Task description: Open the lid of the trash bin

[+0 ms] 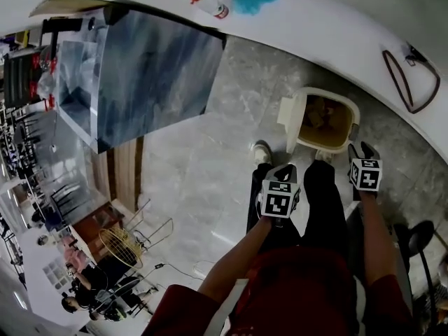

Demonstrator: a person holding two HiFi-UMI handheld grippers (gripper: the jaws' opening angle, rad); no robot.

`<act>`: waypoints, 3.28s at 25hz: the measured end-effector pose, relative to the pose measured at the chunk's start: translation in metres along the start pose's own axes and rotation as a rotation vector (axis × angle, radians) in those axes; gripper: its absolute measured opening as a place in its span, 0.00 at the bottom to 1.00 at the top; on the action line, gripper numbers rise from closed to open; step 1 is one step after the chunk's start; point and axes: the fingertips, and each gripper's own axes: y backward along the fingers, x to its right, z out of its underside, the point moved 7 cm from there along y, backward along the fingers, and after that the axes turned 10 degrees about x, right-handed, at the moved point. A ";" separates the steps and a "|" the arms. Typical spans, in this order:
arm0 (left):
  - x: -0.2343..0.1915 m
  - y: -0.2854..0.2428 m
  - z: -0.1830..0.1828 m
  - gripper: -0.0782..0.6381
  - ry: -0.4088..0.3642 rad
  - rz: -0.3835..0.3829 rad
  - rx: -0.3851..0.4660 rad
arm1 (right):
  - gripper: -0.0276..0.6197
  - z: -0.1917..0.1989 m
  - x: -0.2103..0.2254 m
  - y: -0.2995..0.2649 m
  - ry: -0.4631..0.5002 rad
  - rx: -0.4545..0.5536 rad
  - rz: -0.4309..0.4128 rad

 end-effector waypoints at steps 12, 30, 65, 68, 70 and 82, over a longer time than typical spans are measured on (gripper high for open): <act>-0.010 0.069 -0.028 0.12 -0.089 0.074 0.076 | 0.33 -0.039 -0.062 0.080 -0.017 0.131 0.026; -0.031 0.171 -0.126 0.12 -0.155 0.133 0.405 | 0.34 -0.136 -0.146 0.200 0.032 0.462 0.034; 0.051 0.379 -0.256 0.12 -0.544 0.122 1.379 | 0.30 -0.277 -0.196 0.429 0.327 1.270 0.241; 0.053 0.376 -0.254 0.12 -0.566 0.119 1.368 | 0.26 -0.274 -0.194 0.427 0.330 1.256 0.241; 0.055 0.375 -0.254 0.12 -0.561 0.126 1.370 | 0.23 -0.274 -0.194 0.427 0.322 1.259 0.233; 0.057 0.369 -0.251 0.12 -0.533 0.147 1.355 | 0.04 -0.274 -0.199 0.427 0.309 1.257 0.222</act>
